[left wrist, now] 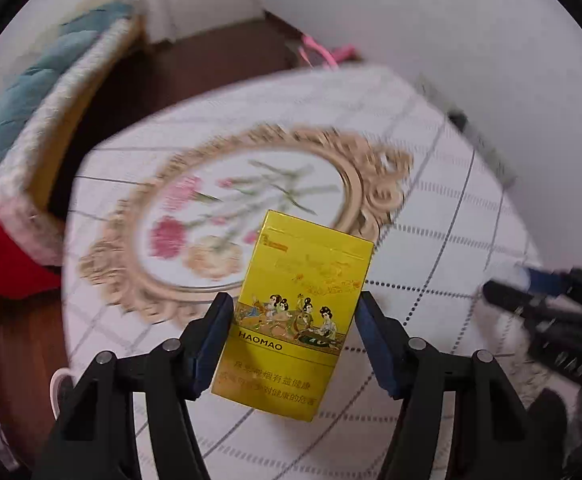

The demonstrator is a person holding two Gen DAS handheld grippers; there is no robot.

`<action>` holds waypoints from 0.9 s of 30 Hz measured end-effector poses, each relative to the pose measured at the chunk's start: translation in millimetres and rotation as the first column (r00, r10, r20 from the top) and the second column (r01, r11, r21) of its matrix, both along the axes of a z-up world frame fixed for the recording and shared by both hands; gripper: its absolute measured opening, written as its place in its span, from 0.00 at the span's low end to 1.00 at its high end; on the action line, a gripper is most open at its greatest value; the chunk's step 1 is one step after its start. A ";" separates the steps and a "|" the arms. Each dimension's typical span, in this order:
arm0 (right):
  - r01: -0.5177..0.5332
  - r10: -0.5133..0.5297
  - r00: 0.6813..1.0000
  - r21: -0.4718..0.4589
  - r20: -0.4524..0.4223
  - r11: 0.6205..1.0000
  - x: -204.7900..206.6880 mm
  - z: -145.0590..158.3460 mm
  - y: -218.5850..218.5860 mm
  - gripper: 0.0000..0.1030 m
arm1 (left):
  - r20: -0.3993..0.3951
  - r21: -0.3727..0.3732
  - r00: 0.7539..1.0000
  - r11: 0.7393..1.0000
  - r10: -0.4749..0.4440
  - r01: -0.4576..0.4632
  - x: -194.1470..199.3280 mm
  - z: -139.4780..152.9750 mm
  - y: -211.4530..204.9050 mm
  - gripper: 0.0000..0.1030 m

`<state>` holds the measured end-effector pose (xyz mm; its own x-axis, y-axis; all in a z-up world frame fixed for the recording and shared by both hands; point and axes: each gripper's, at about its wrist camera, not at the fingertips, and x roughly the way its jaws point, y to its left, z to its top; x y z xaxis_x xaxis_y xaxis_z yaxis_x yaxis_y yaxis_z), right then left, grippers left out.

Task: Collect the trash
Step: 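Carry the yellow pack and clear lid over the trash bin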

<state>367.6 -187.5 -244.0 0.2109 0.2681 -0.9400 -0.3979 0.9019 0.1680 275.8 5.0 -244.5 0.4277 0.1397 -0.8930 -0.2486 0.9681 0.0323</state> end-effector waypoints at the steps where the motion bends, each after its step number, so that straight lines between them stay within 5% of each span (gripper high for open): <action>1: -0.013 0.013 1.000 0.007 0.014 1.000 -5.6 8.7 5.7 0.42 | 0.030 0.006 0.999 1.000 0.024 -0.024 -12.4 16.4 3.5 0.58; 7: -0.109 0.102 0.991 0.087 0.086 0.990 -49.4 70.7 49.9 0.42 | 0.147 0.015 0.983 0.993 0.113 -0.116 -66.4 90.1 53.4 0.57; 15: -0.290 0.268 0.955 0.192 0.130 0.938 -126.3 133.0 148.1 0.42 | 0.222 -0.004 0.936 0.960 0.274 -0.280 -166.4 137.7 129.9 0.57; 21: -0.412 0.395 0.911 0.228 0.119 0.882 -185.1 139.4 236.2 0.42 | 0.205 -0.009 0.885 0.905 0.419 -0.426 -238.9 128.5 195.9 0.57; 27: -0.510 0.512 0.858 0.215 0.051 0.833 -235.3 98.0 337.9 0.42 | 0.122 -0.080 0.807 0.816 0.578 -0.573 -304.2 80.3 273.8 0.57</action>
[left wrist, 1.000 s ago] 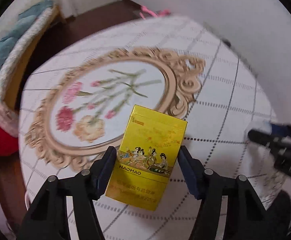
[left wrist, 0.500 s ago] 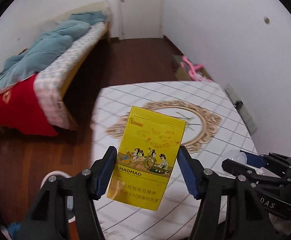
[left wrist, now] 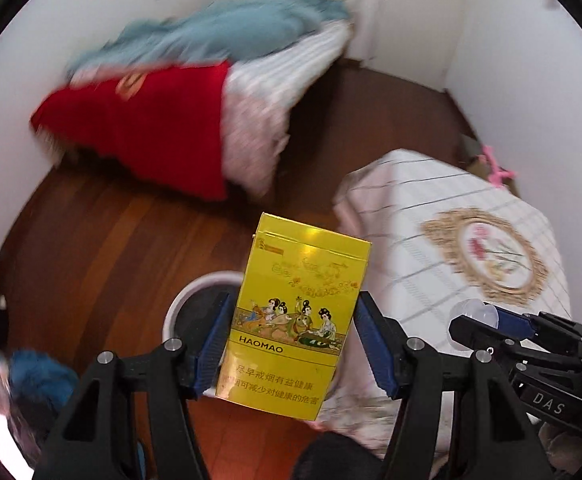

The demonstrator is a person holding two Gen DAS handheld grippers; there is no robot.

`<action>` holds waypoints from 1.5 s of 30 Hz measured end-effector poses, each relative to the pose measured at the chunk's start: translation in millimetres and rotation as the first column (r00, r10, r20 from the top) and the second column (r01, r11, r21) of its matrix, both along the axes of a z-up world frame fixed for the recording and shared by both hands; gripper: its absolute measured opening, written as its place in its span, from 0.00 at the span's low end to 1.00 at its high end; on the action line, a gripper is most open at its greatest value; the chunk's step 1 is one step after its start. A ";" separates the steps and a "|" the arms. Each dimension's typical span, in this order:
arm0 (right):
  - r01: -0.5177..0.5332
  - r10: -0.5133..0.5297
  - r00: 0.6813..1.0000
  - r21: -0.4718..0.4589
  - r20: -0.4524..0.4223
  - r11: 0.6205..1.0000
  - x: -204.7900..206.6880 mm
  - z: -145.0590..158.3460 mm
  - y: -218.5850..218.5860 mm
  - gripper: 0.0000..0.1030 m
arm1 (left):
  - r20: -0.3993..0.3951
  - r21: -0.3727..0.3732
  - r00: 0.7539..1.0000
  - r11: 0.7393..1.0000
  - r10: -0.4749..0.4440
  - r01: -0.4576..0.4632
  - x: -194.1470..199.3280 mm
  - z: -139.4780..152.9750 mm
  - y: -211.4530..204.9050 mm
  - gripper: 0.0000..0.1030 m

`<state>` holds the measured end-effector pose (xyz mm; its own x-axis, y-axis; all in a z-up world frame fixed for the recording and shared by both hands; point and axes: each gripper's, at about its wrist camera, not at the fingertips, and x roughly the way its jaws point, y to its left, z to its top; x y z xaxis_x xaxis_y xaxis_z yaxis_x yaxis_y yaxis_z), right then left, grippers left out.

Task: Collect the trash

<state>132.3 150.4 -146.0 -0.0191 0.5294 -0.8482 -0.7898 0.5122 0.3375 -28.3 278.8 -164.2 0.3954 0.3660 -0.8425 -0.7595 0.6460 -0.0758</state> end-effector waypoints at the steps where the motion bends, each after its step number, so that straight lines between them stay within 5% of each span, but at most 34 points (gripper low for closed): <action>1: -0.016 0.016 1.000 -0.015 -0.011 1.000 -6.5 -11.2 15.0 0.42 | -0.003 -0.032 1.000 0.999 0.028 -0.029 -9.8 -13.2 14.9 0.57; 5: -0.075 0.071 0.996 -0.084 -0.052 0.994 -28.9 -61.4 70.3 0.42 | -0.022 -0.156 0.995 0.982 0.102 -0.105 -32.8 -66.0 59.0 0.57; 10: -0.120 0.101 0.989 -0.177 -0.112 0.977 -44.2 -130.4 122.2 0.42 | -0.051 -0.313 0.982 0.931 0.181 -0.188 -48.1 -136.5 106.4 0.57; 16: -0.164 0.127 0.981 -0.266 -0.149 0.950 -51.0 -194.2 163.7 0.42 | -0.108 -0.373 0.976 0.902 0.191 -0.218 -50.1 -186.7 132.1 0.57; 25: -0.213 0.163 0.971 -0.336 -0.173 0.917 -50.9 -253.3 203.1 0.42 | -0.152 -0.392 0.964 0.882 0.217 -0.260 -57.2 -206.6 145.6 0.58; 26: -0.215 0.162 0.971 -0.335 -0.179 0.917 -51.0 -257.0 204.4 0.42 | -0.156 -0.385 0.963 0.885 0.219 -0.263 -57.8 -206.7 147.2 0.61; 30: -0.227 0.171 0.965 -0.310 -0.197 0.923 -52.7 -260.8 210.1 0.47 | -0.187 -0.339 0.951 0.892 0.247 -0.299 -69.1 -200.0 148.0 0.96; 32: -0.232 0.179 0.963 -0.286 -0.199 0.930 -53.4 -257.8 210.2 0.62 | -0.196 -0.313 0.944 0.896 0.264 -0.315 -75.6 -194.4 146.5 0.96; 35: -0.238 0.190 0.964 -0.276 -0.188 0.931 -56.5 -248.5 206.8 0.72 | -0.203 -0.270 0.936 0.902 0.288 -0.336 -86.6 -181.9 138.5 0.96; 38: -0.237 0.194 0.964 -0.258 -0.180 0.937 -58.9 -233.1 198.1 0.99 | -0.208 -0.232 0.932 0.911 0.296 -0.341 -94.6 -166.8 124.8 0.97; 45: -0.228 0.207 0.973 -0.271 -0.106 0.935 -70.9 -182.2 166.5 1.00 | -0.200 -0.145 0.927 0.926 0.318 -0.348 -109.8 -121.3 84.2 0.98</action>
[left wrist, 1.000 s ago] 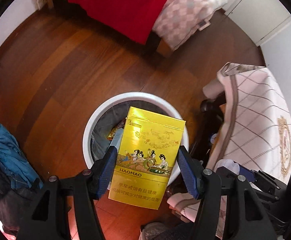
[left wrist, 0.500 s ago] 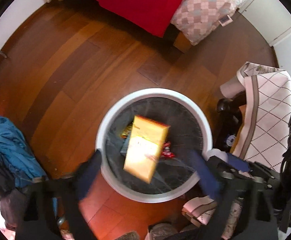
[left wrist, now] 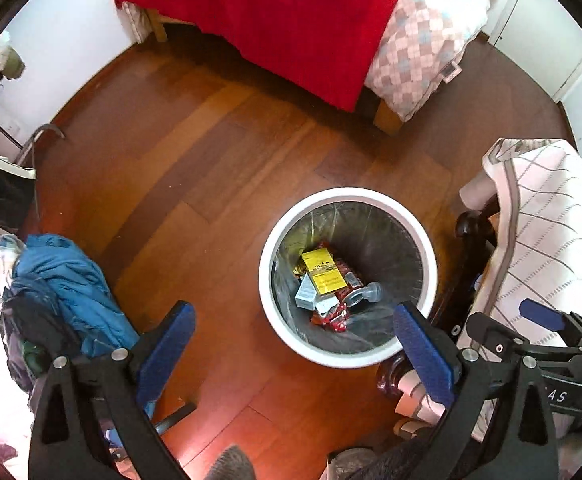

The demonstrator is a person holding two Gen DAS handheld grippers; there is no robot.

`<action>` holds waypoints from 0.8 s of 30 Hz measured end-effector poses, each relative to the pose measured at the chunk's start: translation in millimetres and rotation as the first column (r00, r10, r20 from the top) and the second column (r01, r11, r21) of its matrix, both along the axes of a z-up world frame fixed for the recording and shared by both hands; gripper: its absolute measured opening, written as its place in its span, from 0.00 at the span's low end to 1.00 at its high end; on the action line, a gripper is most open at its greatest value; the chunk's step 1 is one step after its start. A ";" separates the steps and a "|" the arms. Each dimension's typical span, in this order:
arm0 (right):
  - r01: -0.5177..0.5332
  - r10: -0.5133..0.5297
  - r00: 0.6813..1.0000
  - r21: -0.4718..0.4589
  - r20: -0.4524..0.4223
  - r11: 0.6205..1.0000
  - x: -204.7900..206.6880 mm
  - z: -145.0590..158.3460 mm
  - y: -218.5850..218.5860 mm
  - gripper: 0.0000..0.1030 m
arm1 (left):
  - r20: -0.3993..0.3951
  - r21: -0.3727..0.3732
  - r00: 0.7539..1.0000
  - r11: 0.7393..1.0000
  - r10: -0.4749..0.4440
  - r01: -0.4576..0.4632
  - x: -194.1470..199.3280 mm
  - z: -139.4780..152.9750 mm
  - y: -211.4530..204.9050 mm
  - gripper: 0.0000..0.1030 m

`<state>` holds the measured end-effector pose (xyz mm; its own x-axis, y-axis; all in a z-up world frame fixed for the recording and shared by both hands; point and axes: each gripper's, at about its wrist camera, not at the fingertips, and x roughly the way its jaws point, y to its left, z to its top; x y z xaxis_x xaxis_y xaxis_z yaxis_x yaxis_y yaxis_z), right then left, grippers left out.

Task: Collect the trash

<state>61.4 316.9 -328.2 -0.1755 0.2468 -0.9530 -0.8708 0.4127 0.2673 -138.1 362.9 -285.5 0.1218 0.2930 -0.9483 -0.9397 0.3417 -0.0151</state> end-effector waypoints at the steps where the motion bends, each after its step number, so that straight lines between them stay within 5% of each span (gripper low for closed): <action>1: -0.002 0.002 1.000 0.005 0.008 1.000 -1.2 8.4 -4.8 1.00 | 0.003 0.006 1.000 1.000 0.001 -0.001 -1.5 5.4 -4.6 0.98; 11: -0.017 0.014 0.999 0.119 0.029 0.993 -11.7 114.6 -62.7 1.00 | 0.081 0.047 0.996 0.998 -0.045 0.041 -22.6 89.9 -60.3 0.98; 24: -0.065 0.093 0.991 0.263 -0.093 0.963 -28.8 251.0 -128.6 1.00 | 0.221 0.065 0.970 0.994 -0.102 0.089 -43.3 200.1 -116.4 0.98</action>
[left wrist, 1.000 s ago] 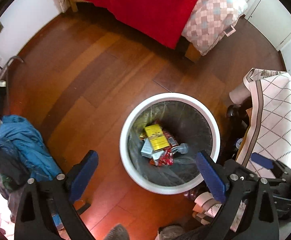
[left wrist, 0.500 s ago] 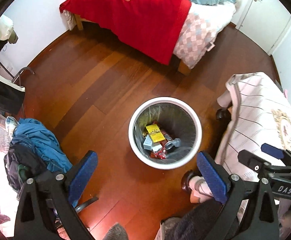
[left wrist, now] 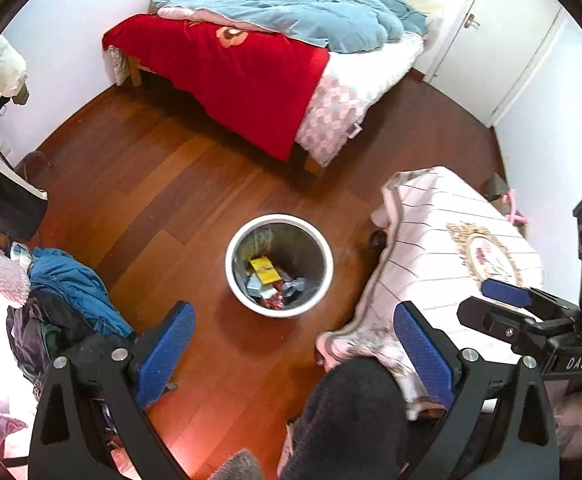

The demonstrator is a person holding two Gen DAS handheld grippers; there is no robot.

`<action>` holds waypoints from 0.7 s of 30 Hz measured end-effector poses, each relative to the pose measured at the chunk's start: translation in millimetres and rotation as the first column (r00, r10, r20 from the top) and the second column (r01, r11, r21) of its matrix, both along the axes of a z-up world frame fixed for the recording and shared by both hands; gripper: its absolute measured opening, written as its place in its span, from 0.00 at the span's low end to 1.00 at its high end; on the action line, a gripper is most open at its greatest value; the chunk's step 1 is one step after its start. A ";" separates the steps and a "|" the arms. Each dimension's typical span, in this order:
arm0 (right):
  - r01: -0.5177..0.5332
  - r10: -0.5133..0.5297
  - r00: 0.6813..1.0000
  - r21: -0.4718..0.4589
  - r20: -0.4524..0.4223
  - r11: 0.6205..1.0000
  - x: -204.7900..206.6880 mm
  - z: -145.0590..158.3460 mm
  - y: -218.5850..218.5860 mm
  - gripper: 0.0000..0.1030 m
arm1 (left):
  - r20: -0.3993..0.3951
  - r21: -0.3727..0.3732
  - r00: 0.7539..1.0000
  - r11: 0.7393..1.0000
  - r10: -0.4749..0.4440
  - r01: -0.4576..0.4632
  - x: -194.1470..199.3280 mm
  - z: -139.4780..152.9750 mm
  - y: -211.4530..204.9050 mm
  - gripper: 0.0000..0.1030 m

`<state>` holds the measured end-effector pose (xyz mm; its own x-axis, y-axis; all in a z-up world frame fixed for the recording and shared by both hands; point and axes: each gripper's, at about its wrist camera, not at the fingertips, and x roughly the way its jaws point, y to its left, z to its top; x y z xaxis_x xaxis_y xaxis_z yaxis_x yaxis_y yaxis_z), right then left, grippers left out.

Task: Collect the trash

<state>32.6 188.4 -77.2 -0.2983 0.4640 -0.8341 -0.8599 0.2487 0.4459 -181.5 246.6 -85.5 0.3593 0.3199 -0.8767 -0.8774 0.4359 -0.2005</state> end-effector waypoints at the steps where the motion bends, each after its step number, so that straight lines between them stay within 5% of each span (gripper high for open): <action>1: -0.008 0.008 1.000 0.002 -0.016 1.000 -0.6 8.4 -3.5 1.00 | 0.015 -0.005 1.000 1.000 -0.004 0.004 -2.9 4.7 -3.0 0.98; 12: -0.068 0.071 0.996 0.047 -0.062 0.997 -13.8 66.1 -18.9 1.00 | 0.091 0.002 0.996 1.000 -0.016 0.016 -16.5 44.5 -24.9 0.98; 21: -0.085 0.088 0.994 0.044 -0.068 0.995 -20.8 75.1 -18.8 1.00 | 0.105 0.011 0.994 1.000 -0.005 0.004 -24.9 51.3 -28.8 0.98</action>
